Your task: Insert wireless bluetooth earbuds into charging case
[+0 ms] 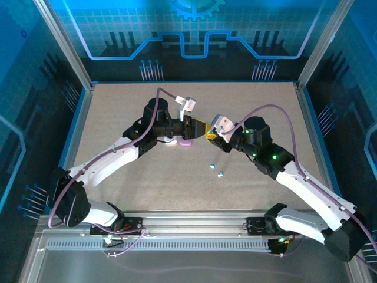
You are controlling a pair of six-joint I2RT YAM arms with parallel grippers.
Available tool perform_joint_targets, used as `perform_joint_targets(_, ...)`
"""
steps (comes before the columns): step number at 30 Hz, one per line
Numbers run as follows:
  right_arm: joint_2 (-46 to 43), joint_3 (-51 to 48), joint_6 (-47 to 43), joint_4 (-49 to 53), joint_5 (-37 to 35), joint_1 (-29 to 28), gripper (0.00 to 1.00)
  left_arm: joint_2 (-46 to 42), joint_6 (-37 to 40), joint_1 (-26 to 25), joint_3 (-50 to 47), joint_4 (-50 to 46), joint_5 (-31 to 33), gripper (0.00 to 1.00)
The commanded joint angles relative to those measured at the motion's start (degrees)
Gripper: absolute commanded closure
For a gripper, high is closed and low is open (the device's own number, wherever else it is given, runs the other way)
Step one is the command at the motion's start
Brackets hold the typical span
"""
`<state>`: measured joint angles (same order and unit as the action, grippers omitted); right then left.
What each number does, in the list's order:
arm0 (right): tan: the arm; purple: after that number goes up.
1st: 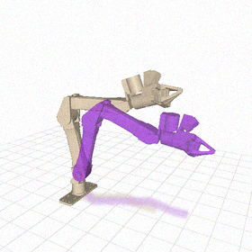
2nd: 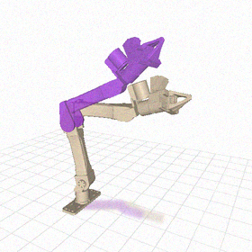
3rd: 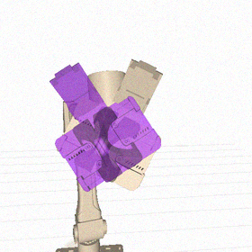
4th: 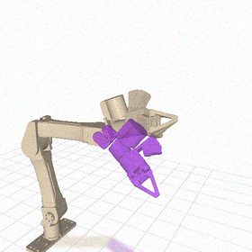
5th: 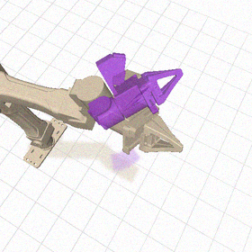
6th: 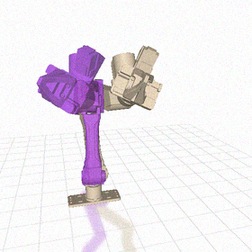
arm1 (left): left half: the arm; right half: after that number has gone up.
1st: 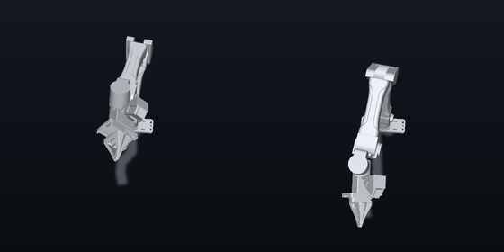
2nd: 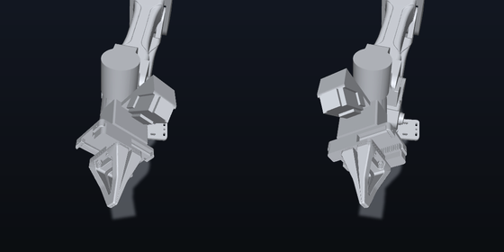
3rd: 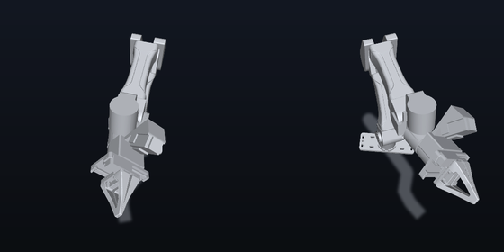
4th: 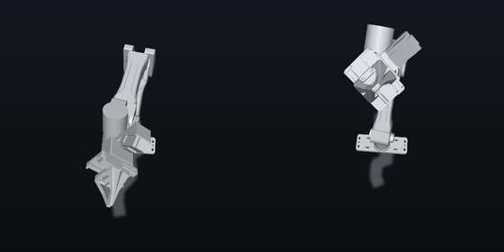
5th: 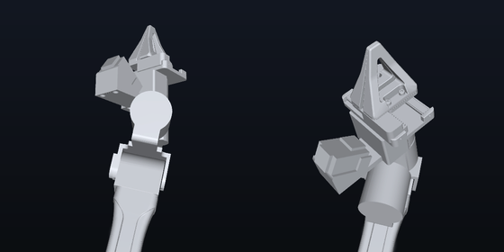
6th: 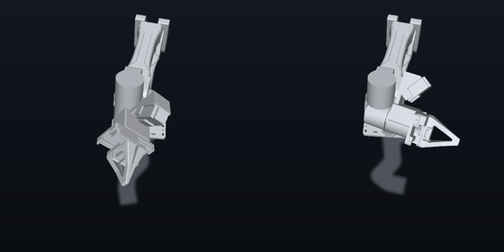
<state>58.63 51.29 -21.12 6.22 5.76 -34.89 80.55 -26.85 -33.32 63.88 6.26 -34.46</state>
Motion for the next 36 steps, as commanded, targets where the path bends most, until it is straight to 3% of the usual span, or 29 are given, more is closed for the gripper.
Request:
perform_joint_targets(1, -1.72, -0.6, -2.19, -5.35, 0.04, -1.73, 0.7, 1.32, -0.86, -0.31, 1.74, -0.6, -0.87, 0.65)
perform_joint_targets(6, -2.12, -2.24, -4.07, -7.45, 0.04, -2.3, 0.69, 1.88, -0.71, -0.43, 2.6, -1.59, -1.9, 0.63)
perform_joint_targets(12, -2.12, -2.2, -4.6, -7.59, -1.63, -2.55, 0.65, 1.44, 0.43, -0.47, 2.93, -2.57, -2.05, 0.73)
perform_joint_targets(18, -4.64, -4.29, -5.75, -7.46, -4.79, -2.46, 0.46, -0.03, -0.79, -0.42, 3.01, -1.45, -0.96, 0.76)
perform_joint_targets(22, -8.71, -9.95, -8.91, -11.77, -3.11, -0.96, 0.37, -0.44, -3.46, -0.3, 2.61, 0.86, -1.17, 0.76)
perform_joint_targets(28, -12.16, -14.67, -9.87, -18.11, 2.4, 3.58, 0.37, 0.04, -7.21, -0.17, 2.36, 3.61, -2.71, 0.76)
perform_joint_targets(36, -8.2, -12.81, -7.79, -24.06, 6.06, 4.75, 0.43, 0.09, -8.04, -0.29, 2.57, 3.93, -3.8, 0.76)
